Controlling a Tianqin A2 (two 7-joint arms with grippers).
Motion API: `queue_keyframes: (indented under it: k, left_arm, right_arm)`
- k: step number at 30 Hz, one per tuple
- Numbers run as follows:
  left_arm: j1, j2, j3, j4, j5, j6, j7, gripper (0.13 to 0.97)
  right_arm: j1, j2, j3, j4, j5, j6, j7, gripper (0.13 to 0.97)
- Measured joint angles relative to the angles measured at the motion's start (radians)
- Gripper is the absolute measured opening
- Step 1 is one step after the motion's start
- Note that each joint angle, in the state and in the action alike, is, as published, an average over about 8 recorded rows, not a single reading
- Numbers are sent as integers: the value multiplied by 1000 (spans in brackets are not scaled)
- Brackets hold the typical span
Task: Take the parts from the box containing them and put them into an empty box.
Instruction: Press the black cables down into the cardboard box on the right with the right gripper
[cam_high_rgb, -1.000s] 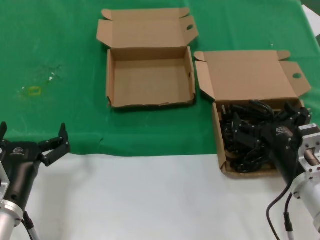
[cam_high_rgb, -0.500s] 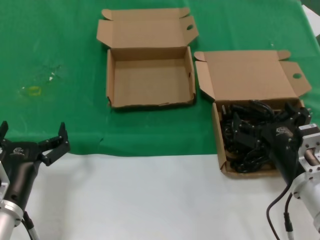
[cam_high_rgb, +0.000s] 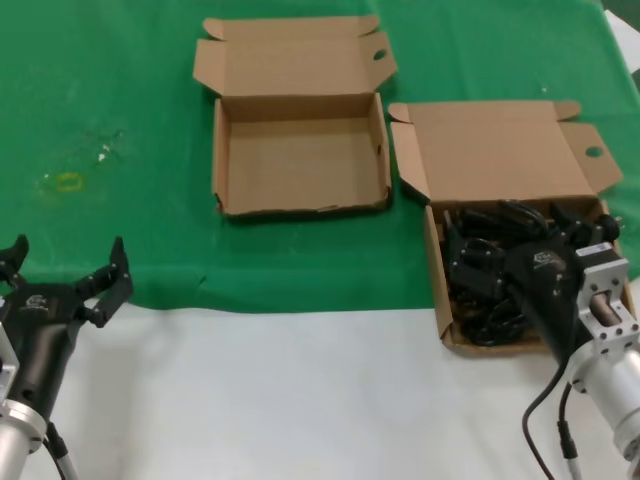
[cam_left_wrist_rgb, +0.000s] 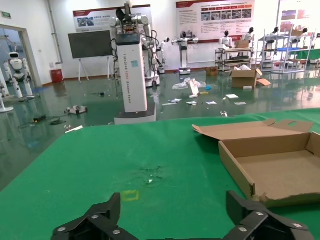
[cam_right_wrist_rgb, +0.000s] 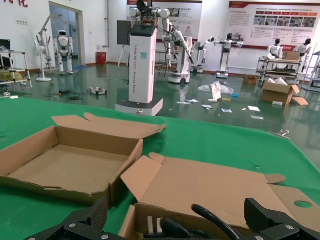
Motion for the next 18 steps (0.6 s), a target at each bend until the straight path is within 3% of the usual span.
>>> queue_keyframes:
  k: [6, 14, 18]
  left_arm:
    - [0, 0, 0, 0, 0, 0, 0, 718]
    - [0, 0, 0, 0, 0, 0, 0, 497]
    - [0, 0, 0, 0, 0, 0, 0, 497]
  right_arm:
    - [11, 39, -34, -5, 29, 25, -1, 966]
    - [19, 155, -91, 13, 47, -22, 20, 966]
    - [35, 253, -125, 33, 49, -73, 59, 966]
